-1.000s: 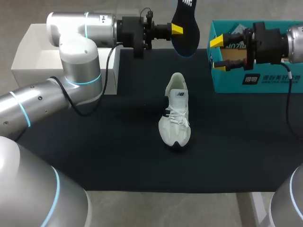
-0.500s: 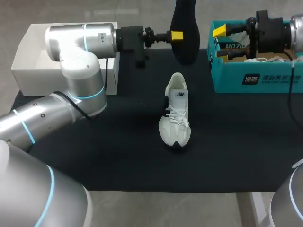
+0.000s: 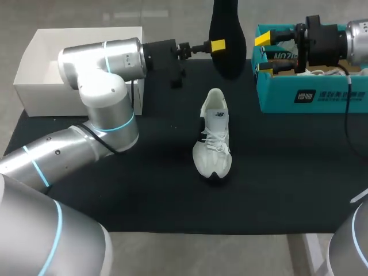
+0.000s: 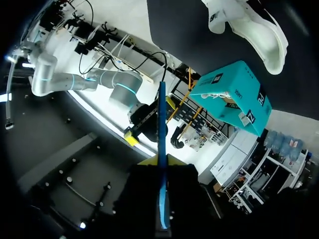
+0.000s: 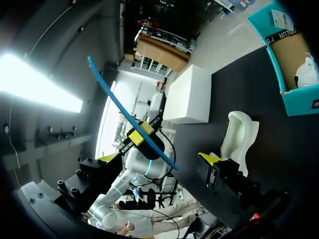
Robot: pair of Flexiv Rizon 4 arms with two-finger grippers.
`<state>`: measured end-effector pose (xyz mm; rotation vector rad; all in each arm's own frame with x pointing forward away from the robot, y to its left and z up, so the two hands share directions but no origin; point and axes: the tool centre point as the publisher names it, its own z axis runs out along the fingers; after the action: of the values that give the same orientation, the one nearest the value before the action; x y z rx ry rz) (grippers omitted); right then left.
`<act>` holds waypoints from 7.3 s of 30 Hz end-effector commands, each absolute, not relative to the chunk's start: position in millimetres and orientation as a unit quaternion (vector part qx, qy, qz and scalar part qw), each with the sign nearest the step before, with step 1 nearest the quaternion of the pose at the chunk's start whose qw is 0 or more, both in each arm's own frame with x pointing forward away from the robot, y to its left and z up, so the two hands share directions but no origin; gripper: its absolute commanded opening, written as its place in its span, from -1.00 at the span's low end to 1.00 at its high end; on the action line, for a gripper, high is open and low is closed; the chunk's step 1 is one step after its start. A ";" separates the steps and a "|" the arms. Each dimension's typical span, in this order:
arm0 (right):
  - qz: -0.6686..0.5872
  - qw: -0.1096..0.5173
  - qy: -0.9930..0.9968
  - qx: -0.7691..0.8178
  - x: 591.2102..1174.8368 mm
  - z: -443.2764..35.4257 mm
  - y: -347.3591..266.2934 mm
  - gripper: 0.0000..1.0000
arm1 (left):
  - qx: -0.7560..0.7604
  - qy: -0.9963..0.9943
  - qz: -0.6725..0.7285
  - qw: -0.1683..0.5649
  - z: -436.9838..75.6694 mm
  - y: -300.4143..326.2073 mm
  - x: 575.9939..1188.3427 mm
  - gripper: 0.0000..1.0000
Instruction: Take the shoe out of the shoebox, open the shoe tongue, remove and reinsert the insole, then place the shoe into the shoebox
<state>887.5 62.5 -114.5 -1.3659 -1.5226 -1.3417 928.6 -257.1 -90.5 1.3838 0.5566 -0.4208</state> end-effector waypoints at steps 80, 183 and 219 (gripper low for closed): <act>-0.545 0.343 -0.575 -0.505 900.6 -93.5 101.0 -0.25 | 0.563 0.428 -0.433 0.559 -92.9 -280.3 904.7 -1.00; -0.614 0.215 -0.643 -0.403 899.0 -79.9 87.0 -1.00 | 0.603 0.629 -0.349 0.346 -138.1 -9.1 864.8 1.00; -0.631 0.185 -0.684 -0.316 958.9 -125.3 93.3 -1.00 | 0.603 0.629 -0.349 0.346 -138.1 -9.1 864.8 1.00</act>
<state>949.4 86.1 -114.8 -0.9127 -1.9358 -1.7757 864.7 -9.3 -138.7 1.5609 1.6290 -0.9076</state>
